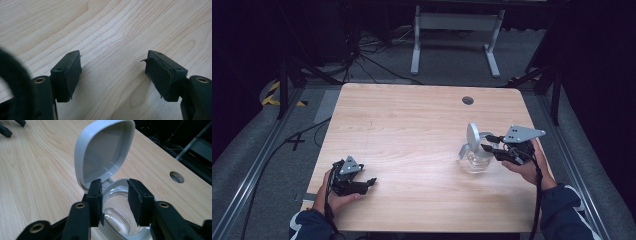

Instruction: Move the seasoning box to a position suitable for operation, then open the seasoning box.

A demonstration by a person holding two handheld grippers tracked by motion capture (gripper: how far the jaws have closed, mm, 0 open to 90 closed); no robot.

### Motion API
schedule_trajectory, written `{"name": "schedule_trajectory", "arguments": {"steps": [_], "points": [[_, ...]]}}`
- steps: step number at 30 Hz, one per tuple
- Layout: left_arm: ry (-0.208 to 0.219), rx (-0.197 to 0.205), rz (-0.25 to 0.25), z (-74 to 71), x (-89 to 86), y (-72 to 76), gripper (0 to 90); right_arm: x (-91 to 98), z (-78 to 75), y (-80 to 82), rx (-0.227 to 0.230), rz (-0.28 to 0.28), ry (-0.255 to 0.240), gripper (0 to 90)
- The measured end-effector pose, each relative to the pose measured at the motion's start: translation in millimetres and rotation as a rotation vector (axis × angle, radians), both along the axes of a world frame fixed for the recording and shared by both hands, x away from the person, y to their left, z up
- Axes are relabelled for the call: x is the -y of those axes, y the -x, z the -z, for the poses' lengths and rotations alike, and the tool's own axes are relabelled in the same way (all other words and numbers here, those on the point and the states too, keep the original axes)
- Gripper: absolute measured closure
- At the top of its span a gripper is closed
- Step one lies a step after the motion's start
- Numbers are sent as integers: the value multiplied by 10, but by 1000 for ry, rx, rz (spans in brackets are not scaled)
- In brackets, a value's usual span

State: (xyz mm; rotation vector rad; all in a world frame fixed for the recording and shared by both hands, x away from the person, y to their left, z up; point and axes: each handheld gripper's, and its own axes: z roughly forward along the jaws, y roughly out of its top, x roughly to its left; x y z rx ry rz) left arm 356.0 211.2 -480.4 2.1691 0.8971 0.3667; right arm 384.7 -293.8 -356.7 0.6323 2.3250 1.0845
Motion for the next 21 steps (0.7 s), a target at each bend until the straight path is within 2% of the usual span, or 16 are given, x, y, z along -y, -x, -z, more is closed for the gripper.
{"name": "schedule_trajectory", "arguments": {"steps": [7, 9, 12, 15, 16, 17, 18, 20, 21], "points": [[3, -4, -10, 2, 4, -2, 274, 37, -13, 48, 0, 10, 38, 559], [3, -4, -10, 2, 4, -2, 274, 76, -12, 75, 1, 11, 46, 542], [-1, -3, -9, -1, 7, -10, 271, 152, -28, 145, 13, 41, 65, 517], [2, -1, -8, 2, 18, -26, 255, 225, -37, 193, 13, 38, 60, 505], [-7, 2, 1, -1, 16, -41, 255, 244, -37, 209, 10, 44, 67, 499], [-7, -12, 2, -7, 18, -43, 250, 280, -33, 236, 14, 57, 82, 494], [-12, -3, 2, -8, 18, -50, 248, 305, -28, 256, 12, 63, 88, 490], [-5, -1, 1, 0, 24, -52, 246, 349, -1, 295, 7, 73, 101, 480], [7, -16, -3, 4, 31, -43, 246, 368, 19, 315, 7, 79, 111, 476]]}}
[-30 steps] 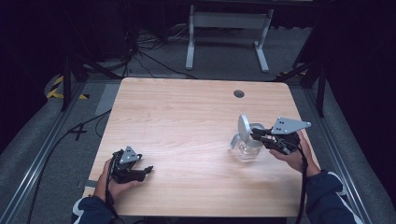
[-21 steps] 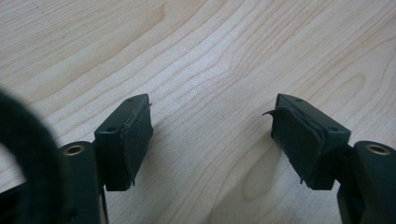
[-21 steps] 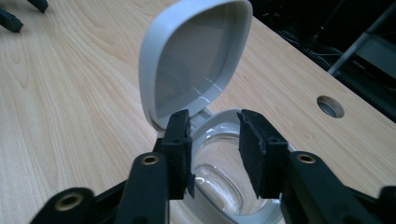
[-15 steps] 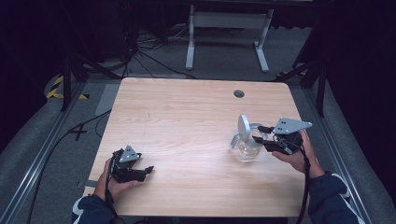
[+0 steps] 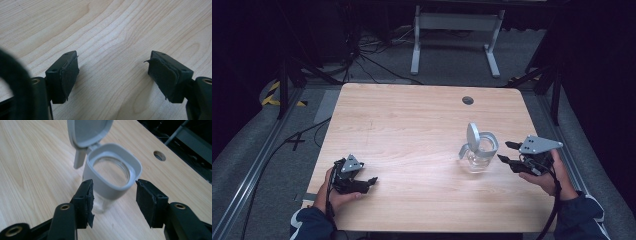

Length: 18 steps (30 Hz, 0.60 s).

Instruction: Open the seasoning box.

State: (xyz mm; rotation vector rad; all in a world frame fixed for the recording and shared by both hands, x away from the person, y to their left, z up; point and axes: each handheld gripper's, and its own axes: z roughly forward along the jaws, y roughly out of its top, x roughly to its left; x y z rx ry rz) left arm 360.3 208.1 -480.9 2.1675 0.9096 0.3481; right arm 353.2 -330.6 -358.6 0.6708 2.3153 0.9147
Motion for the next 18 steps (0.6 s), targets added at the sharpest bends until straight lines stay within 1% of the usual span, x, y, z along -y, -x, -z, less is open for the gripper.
{"name": "schedule_trajectory", "arguments": {"steps": [2, 3, 4, 5, 6, 7, 8, 9, 10, 13, 14, 16, 17, 18], "points": [[-4, 6, 1, -1, -2, -3, 246, 39, 46, 34, -2, 4, 19, 469], [-15, 23, 5, -5, -9, -13, 246, 66, 75, 48, -1, 11, 31, 467], [-12, 18, 3, -4, -8, -10, 246, 86, 96, 61, 1, 14, 37, 467], [-15, 22, 5, -5, -9, -13, 246, 109, 115, 75, 10, 15, 42, 466], [-8, 14, 2, -3, -5, -7, 246, 137, 130, 89, 2, 13, 39, 462], [-13, 21, 4, -5, -8, -12, 246, 165, 148, 100, 3, 15, 39, 457], [-5, 8, -1, -2, -3, -4, 246, 195, 168, 111, 5, 20, 42, 452], [-3, 5, -1, -1, -2, -3, 246, 227, 192, 122, -1, 27, 43, 449], [-11, 16, 5, -4, -7, -10, 246, 260, 218, 132, -12, 33, 39, 444], [-11, 15, 5, -4, -7, -10, 246, 366, 315, 165, -27, 52, 40, 436], [-11, 13, 4, -5, -7, -8, 246, 402, 354, 173, -31, 57, 33, 433], [-10, 14, 4, -4, -6, -9, 246, 474, 428, 188, -55, 68, 1, 430], [-11, 15, 5, -4, -7, -10, 246, 525, 499, 201, -73, 81, -5, 425], [-10, 14, 4, -3, -6, -9, 246, 559, 545, 210, -79, 89, 0, 422]]}}
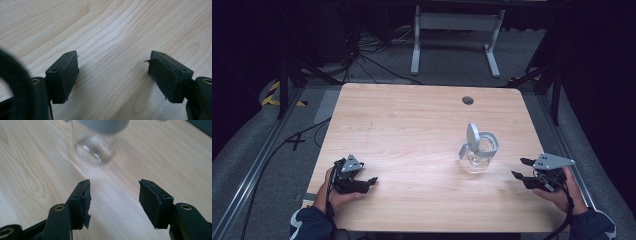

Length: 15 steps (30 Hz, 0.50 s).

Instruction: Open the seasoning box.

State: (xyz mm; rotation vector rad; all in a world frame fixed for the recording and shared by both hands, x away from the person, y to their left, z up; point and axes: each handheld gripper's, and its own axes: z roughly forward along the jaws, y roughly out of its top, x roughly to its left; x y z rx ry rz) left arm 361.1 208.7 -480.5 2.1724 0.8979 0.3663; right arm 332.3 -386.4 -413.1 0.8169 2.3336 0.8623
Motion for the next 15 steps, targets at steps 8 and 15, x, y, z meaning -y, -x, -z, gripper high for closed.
{"name": "schedule_trajectory", "arguments": {"steps": [8, 15], "points": [[-1, 1, 0, 0, 0, -1, 246, 241, 326, 133, -49, 59, -29, 386], [-6, 4, -1, -4, -1, -2, 246, 446, 483, 245, -87, 93, -116, 341]]}}
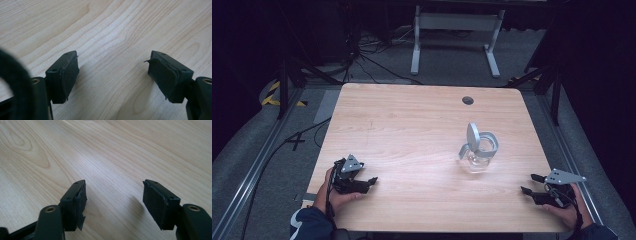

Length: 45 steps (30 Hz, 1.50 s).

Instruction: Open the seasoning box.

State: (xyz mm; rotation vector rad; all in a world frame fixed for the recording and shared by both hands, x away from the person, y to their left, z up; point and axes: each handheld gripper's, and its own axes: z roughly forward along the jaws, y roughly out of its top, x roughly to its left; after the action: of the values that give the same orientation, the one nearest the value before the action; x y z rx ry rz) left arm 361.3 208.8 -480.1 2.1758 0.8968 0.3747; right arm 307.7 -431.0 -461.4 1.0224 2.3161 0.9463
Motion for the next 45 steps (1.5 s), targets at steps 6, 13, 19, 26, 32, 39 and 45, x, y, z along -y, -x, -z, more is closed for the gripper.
{"name": "schedule_trajectory", "arguments": {"steps": [6, 13, 19, 26, 32, 39, 45], "points": [[6, -4, -7, 5, 2, 8, 246, 141, 47, 9, -34, 28, -80, 302], [9, -4, -9, 6, 4, 8, 246, 132, 47, 12, -37, 32, -81, 292], [8, -4, -9, 5, 3, 8, 246, 124, 49, 10, -35, 35, -80, 288], [6, -5, -7, 4, 1, 7, 246, 118, 49, 1, -35, 35, -80, 279], [3, -7, -5, 1, -1, 7, 246, 118, 48, 1, -36, 34, -79, 279], [2, -8, -4, 0, -2, 7, 245, 120, 48, -7, -36, 28, -76, 277], [-1, -10, -1, -3, -5, 6, 245, 119, 49, -11, -35, 26, -76, 276]]}}
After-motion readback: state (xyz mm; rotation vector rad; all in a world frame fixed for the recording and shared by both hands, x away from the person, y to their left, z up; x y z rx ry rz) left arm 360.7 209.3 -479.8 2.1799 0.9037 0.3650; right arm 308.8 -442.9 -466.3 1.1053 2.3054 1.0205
